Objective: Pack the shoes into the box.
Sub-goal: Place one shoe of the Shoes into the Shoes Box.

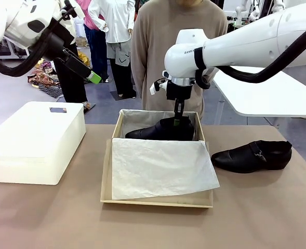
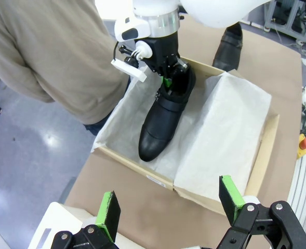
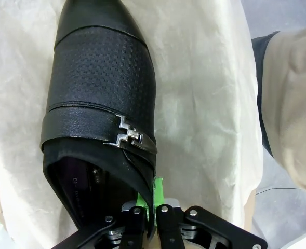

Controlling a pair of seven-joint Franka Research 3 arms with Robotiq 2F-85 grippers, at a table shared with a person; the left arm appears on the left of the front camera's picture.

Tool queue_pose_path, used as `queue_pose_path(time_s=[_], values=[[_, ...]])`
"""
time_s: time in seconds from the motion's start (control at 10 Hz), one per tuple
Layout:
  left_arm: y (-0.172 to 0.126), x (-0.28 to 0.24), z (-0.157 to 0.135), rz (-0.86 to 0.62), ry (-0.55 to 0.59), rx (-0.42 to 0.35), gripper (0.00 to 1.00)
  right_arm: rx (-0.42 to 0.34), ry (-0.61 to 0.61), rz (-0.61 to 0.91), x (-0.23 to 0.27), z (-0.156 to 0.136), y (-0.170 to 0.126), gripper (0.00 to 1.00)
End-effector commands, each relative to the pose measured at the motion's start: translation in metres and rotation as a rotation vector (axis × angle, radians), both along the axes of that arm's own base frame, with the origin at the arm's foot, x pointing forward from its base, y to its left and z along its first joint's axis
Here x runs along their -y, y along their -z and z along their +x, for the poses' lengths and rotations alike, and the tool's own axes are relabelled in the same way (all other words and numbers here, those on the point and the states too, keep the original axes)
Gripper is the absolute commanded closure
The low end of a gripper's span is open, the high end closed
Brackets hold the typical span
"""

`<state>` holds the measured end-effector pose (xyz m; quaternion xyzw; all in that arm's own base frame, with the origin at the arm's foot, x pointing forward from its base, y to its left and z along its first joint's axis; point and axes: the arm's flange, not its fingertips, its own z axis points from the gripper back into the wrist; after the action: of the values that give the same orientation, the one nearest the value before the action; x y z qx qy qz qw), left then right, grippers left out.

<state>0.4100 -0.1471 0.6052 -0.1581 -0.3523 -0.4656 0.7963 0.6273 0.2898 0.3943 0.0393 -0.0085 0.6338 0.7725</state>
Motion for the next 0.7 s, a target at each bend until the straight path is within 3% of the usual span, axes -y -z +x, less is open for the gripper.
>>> queue_pose_path(time_s=[0.0, 0.6], values=[[0.0, -0.003, 0.001, -0.017, 0.022, 0.006, 0.0, 0.03, -0.02, 0.026, 0.003, 0.001, 0.005, 1.0], [0.0, -0.003, 0.001, -0.017, 0.022, 0.006, 0.0, 0.012, -0.021, 0.05, 0.001, 0.004, 0.023, 1.0]])
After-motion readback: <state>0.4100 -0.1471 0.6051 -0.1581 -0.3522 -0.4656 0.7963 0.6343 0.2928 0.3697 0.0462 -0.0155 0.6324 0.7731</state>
